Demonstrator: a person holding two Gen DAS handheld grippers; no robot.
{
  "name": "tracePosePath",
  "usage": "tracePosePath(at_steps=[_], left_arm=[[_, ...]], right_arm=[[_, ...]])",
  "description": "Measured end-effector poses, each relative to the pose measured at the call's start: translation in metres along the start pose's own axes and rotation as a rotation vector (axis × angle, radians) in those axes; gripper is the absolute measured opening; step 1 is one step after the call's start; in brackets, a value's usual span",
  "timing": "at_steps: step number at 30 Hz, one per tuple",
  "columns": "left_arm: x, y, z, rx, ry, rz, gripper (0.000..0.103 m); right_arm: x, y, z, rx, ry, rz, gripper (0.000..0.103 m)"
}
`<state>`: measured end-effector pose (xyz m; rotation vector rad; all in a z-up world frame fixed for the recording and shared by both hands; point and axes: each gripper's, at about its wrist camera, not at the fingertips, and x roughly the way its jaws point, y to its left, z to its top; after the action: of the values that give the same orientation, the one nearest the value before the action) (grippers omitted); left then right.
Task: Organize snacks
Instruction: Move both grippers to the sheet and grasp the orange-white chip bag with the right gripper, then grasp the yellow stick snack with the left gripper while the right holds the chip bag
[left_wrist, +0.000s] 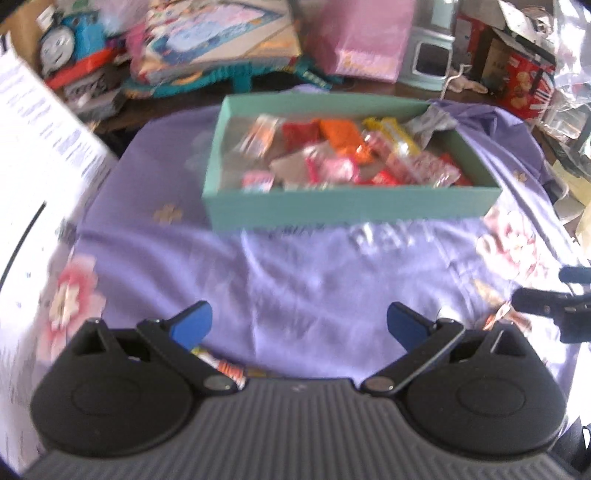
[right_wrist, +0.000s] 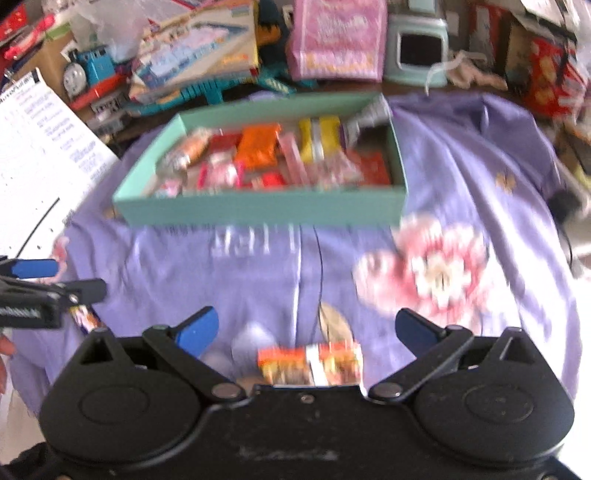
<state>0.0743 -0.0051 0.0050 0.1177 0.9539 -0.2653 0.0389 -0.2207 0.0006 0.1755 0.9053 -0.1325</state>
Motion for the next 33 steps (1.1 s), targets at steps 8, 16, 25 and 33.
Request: tracePosePath(at_steps=[8,16,25,33], left_arm=[[0.008,0.023,-0.033,-0.076,0.033,0.028,0.103],[0.024,0.045,-0.050,-0.144,0.088,0.043,0.103],[0.036,0.071,-0.054,-0.259,0.116,0.054,0.103],[0.044,0.079,-0.051,-0.361,0.126,0.096,0.093]], right_arm=[[0.011,-0.002,-0.041,0.038,0.063,-0.008,0.103],[0.034,-0.008,-0.056,0.076,0.108,-0.026,0.098],[0.039,0.018,-0.056,0.010,0.104,0.038,0.056],[0.046,0.053,-0.039,-0.063,0.090,0.121,0.055]])
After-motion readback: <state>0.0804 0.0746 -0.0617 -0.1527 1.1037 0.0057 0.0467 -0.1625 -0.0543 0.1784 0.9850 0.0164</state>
